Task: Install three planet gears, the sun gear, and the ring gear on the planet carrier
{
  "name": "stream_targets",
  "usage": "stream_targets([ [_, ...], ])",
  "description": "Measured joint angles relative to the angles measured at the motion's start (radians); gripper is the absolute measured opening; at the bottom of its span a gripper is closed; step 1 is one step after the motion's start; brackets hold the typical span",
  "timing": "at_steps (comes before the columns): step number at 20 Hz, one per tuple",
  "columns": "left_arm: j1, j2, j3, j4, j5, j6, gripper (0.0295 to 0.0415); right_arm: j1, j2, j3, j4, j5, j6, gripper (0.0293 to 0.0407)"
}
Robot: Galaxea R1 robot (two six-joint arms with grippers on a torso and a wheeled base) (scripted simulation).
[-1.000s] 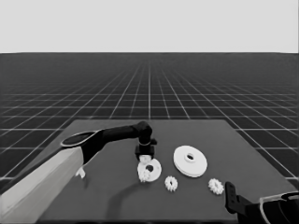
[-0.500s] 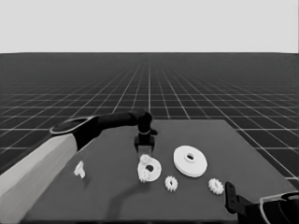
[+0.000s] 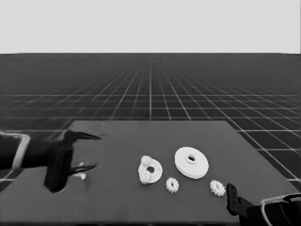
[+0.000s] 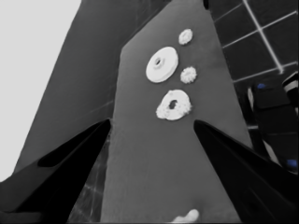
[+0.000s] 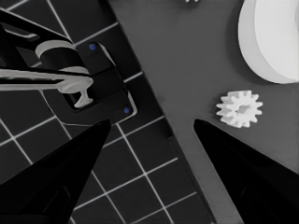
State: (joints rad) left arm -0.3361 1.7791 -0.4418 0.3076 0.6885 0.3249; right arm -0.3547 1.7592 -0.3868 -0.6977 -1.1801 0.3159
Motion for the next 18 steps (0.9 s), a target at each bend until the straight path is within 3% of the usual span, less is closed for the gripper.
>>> stream_targets([
  [2, -0.004, -0.016, 0.016, 0.002, -0.008, 0.017, 0.0385, 0.0, 0.0, 0.0, 0.0, 0.0, 0.0, 0.0385],
  [3, -0.005, -0.019, 0.019, 0.002, -0.01, 0.021, 0.0385, 0.199, 0.091, -0.159, 0.234, -0.121, 0.363, 0.0396],
  [4, -0.005, -0.021, 0.021, 0.002, -0.011, 0.023, 0.0385, 0.276, 0.17, -0.312, 0.35, -0.192, 0.551, 0.0393],
  [6, -0.006, -0.023, 0.023, 0.002, -0.012, 0.025, 0.0385, 0.312, 0.258, -0.492, 0.445, -0.254, 0.703, 0.0387],
  [12, -0.006, -0.024, 0.024, 0.003, -0.012, 0.026, 0.0385, 0.321, 0.313, -0.604, 0.491, -0.284, 0.769, 0.0385],
  [14, -0.006, -0.024, 0.024, 0.003, -0.012, 0.026, 0.0385, 0.158, 0.351, -0.68, 0.351, -0.2, 0.756, 0.0385],
  [18, -0.006, -0.024, 0.024, 0.003, -0.012, 0.026, 0.0385, 0.089, 0.382, -0.74, 0.298, -0.157, 0.744, 0.0385],
])
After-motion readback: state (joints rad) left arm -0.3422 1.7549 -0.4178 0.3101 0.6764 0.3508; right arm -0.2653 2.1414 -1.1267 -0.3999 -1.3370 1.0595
